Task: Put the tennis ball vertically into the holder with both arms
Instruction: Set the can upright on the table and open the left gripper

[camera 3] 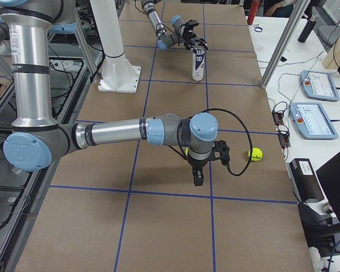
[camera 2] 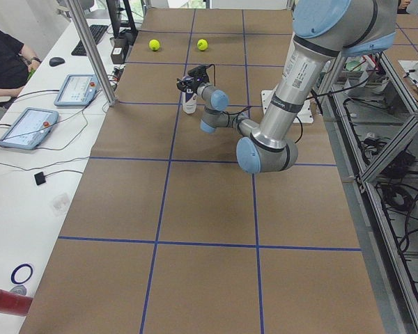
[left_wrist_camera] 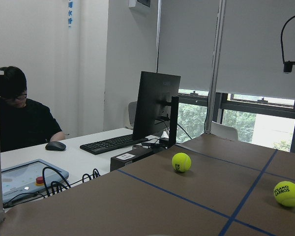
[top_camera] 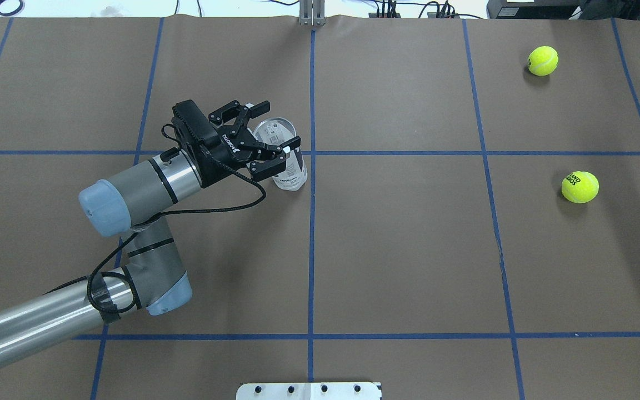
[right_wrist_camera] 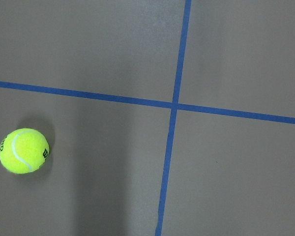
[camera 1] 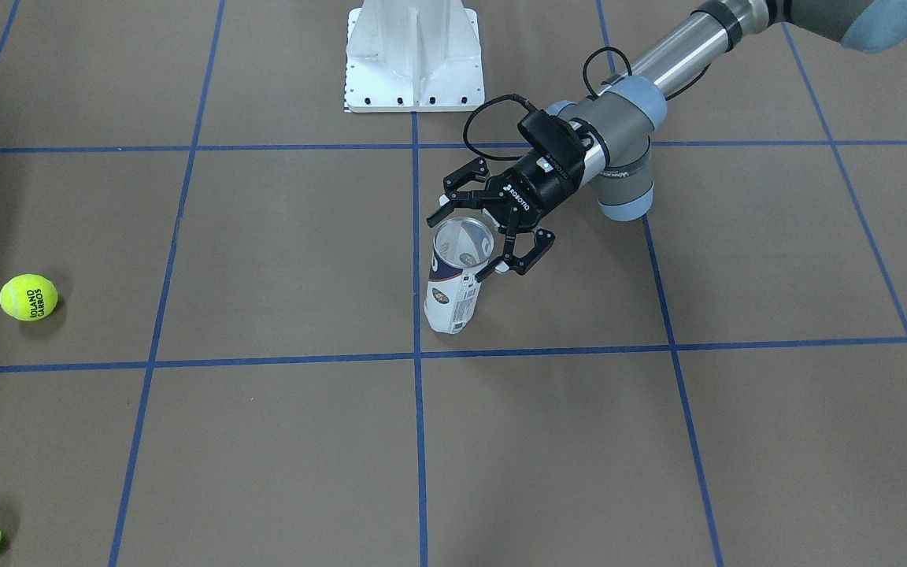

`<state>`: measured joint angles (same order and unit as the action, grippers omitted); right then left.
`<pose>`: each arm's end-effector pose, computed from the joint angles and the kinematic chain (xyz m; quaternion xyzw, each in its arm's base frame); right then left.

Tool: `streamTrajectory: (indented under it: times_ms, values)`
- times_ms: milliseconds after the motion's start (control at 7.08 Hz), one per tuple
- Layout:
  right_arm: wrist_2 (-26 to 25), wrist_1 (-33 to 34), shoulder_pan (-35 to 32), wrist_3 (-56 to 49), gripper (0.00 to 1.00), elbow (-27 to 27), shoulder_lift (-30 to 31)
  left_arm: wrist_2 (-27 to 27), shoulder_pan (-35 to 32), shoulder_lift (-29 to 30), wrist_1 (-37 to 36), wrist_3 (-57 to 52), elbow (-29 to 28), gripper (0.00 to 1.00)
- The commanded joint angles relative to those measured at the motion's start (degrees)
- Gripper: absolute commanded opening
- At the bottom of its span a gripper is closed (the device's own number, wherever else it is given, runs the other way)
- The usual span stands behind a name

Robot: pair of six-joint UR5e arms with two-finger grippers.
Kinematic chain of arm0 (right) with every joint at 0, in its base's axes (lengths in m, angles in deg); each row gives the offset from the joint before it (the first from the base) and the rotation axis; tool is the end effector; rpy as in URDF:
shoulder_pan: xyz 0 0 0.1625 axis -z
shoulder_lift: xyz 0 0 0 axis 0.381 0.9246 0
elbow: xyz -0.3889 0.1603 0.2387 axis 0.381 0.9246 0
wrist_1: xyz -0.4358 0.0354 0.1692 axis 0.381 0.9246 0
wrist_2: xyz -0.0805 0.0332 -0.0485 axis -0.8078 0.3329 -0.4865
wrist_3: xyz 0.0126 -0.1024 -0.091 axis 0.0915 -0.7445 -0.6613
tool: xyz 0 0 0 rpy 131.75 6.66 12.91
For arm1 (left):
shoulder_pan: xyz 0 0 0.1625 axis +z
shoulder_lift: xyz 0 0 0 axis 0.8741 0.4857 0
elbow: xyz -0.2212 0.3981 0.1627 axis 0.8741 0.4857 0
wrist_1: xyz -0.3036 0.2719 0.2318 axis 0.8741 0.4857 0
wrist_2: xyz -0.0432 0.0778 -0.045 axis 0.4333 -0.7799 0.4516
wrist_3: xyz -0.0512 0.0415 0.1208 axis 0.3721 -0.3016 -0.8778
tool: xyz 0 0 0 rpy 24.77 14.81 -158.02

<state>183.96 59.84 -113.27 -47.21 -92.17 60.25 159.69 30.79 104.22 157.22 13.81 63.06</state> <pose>0.0447 -0.5455 0.6652 0.0342 -0.3794 -0.0496 0.9233 0.5869 -0.5227 0.2715 0.6520 0.5509 0.0759 0.5155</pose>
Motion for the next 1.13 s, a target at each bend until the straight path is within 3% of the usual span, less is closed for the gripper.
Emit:
streamTrajectory:
  times_ms: [0,424,707,989]
  values:
    - [-0.03,0.0,0.0,0.03,1.0,-0.04,0.0,0.0,0.0,0.05,-0.1,0.18,0.27,0.99]
    - [-0.03,0.0,-0.09,0.12,1.0,-0.38,-0.09,0.09,-0.17,0.4,-0.53,3.76,5.25,0.99]
    - [0.06,0.0,0.0,0.21,1.0,-3.79,-0.79,0.17,-1.48,-1.61,-9.97,3.96,13.58,0.99]
    - [0.14,0.44,3.94,0.29,1.0,-4.7,-7.08,0.26,-4.9,-6.95,-16.61,7.01,21.77,0.99]
